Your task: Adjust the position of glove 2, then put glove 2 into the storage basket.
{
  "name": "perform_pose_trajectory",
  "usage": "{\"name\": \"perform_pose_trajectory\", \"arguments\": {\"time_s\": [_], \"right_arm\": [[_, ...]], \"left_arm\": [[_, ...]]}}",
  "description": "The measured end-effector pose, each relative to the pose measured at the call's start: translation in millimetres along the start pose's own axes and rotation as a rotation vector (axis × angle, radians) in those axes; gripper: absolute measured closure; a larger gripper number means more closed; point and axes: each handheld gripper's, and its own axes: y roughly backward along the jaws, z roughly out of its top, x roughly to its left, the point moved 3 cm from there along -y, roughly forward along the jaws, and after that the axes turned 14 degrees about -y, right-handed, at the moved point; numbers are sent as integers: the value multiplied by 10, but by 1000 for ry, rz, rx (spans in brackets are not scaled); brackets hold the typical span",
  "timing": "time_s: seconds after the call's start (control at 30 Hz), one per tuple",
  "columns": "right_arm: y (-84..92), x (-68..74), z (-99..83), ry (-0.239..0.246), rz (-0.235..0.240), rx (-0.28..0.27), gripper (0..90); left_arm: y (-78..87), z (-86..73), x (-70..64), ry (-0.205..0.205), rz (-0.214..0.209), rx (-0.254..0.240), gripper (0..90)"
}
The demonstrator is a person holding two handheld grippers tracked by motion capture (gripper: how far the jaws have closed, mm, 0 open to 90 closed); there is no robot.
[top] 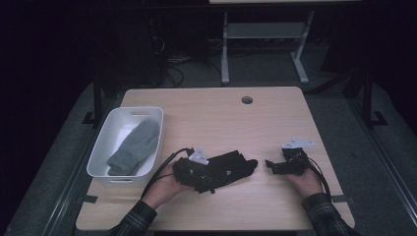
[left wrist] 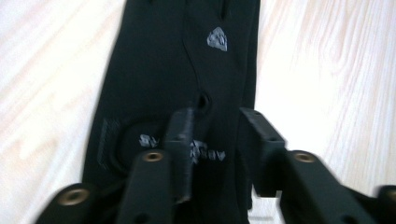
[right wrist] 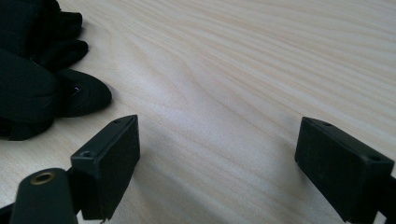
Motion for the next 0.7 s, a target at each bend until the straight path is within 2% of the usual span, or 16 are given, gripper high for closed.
{"name": "perform_pose_trajectory", "arguments": {"time_s": [0.17,0.33,0.4,0.47,0.57,0.7], "right_arm": [[0,1,0,-1,-1,0,138],[-1,2,0,0,-1,-1,138],[-1,2,0,0,-1,-1,138],[-1,2,0,0,-1,-1,138],[-2,2,1,0,0,-1,138],[-2,4,1,-2,0,0,138]], "left_arm": [[-35,161,100,12,6,-23,423],[-130,304,212,12,11,-42,315],[-189,337,267,-2,2,-36,267],[-267,358,328,-24,-4,-30,234],[-389,358,393,-32,-2,-23,173],[-498,320,451,-34,-23,-9,150]]}}
